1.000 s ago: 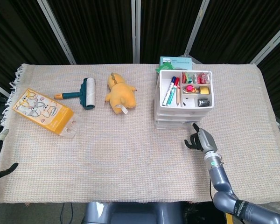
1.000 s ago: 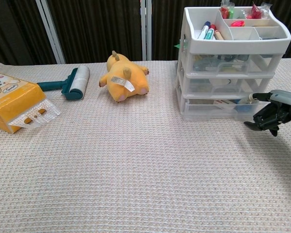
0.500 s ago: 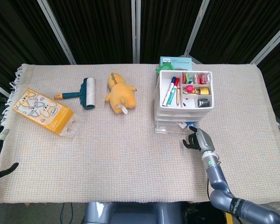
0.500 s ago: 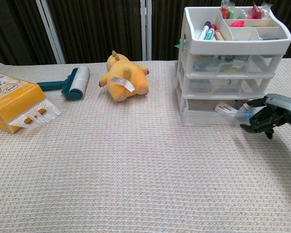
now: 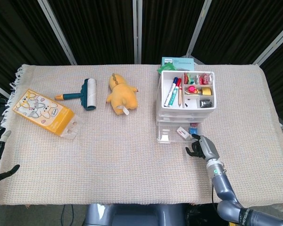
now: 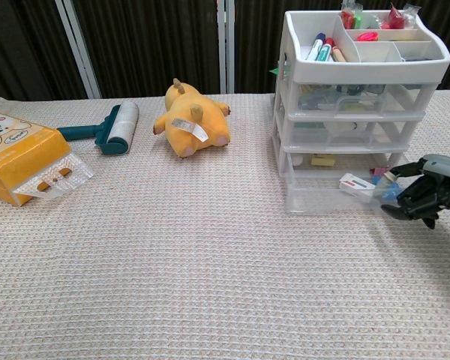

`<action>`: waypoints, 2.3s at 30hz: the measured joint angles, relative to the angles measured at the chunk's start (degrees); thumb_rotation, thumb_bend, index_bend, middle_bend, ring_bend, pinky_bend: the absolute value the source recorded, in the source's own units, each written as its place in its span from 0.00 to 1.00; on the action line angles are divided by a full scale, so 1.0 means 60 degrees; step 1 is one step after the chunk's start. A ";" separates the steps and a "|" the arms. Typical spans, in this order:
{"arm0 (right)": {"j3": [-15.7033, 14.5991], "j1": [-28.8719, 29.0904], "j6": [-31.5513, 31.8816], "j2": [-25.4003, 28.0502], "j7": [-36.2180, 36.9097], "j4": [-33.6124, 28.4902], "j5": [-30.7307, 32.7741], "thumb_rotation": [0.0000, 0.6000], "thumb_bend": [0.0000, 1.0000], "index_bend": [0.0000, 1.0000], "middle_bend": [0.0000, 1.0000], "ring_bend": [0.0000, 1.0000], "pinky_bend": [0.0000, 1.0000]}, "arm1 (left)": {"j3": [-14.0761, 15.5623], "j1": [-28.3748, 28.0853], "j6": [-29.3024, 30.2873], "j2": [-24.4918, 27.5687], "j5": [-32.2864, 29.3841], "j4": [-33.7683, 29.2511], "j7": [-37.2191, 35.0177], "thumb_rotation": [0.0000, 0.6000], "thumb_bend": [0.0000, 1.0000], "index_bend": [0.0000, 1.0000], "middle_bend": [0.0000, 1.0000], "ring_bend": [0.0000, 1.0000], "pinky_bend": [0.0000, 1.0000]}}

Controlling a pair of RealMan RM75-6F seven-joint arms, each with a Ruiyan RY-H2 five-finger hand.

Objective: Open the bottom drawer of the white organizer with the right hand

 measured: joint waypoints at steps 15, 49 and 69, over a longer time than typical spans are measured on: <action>-0.0517 -0.0572 0.0165 0.0618 0.0731 -0.0549 -0.0620 1.00 0.32 0.49 0.84 0.85 0.70 | 0.0002 0.0022 0.0026 0.0001 -0.0003 -0.0037 0.0018 1.00 0.10 0.00 0.00 0.00 0.00; -0.0409 -0.1090 0.2840 0.0852 -0.2007 -0.2241 -0.1160 1.00 0.11 0.28 0.95 0.94 0.71 | 0.0037 0.0108 0.0177 0.0108 0.0098 -0.0126 -0.0046 1.00 0.10 0.00 0.00 0.00 0.00; 0.0991 0.1135 0.4819 -0.1261 -0.9113 -0.2000 0.3225 1.00 0.11 0.39 0.96 0.96 0.71 | 0.0033 0.0130 0.0134 0.0266 0.0052 -0.0071 -0.0437 1.00 0.10 0.00 0.00 0.00 0.00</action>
